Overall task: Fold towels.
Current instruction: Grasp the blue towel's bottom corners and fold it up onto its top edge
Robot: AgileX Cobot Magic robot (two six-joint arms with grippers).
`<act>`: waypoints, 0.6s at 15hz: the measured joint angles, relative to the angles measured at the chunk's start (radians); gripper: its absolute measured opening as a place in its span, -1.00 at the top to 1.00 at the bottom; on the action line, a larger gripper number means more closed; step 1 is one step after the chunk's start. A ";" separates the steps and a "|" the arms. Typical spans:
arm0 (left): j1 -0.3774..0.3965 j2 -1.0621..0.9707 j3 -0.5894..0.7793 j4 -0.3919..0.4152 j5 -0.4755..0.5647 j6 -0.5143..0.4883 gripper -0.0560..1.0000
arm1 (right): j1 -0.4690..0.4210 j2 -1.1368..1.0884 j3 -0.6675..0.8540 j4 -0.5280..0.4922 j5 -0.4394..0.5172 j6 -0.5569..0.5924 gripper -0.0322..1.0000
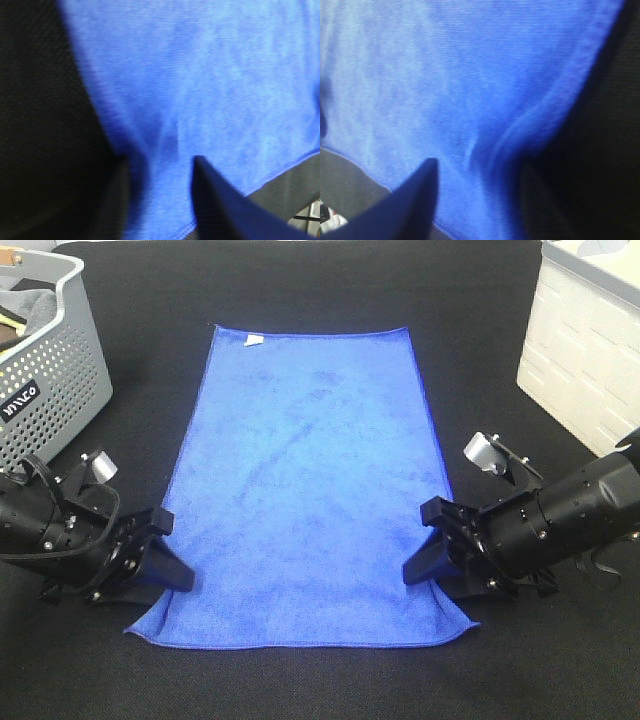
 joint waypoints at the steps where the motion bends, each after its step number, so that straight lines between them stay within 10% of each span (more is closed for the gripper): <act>1: 0.000 0.006 0.000 0.000 -0.003 0.002 0.45 | 0.000 0.006 0.000 -0.003 -0.011 0.001 0.29; 5: 0.000 0.000 0.000 0.010 -0.003 0.022 0.89 | 0.000 0.013 0.000 -0.007 -0.023 0.020 0.90; 9: 0.000 -0.096 0.001 0.197 -0.001 -0.119 0.89 | 0.000 -0.070 0.030 -0.033 0.005 0.068 0.94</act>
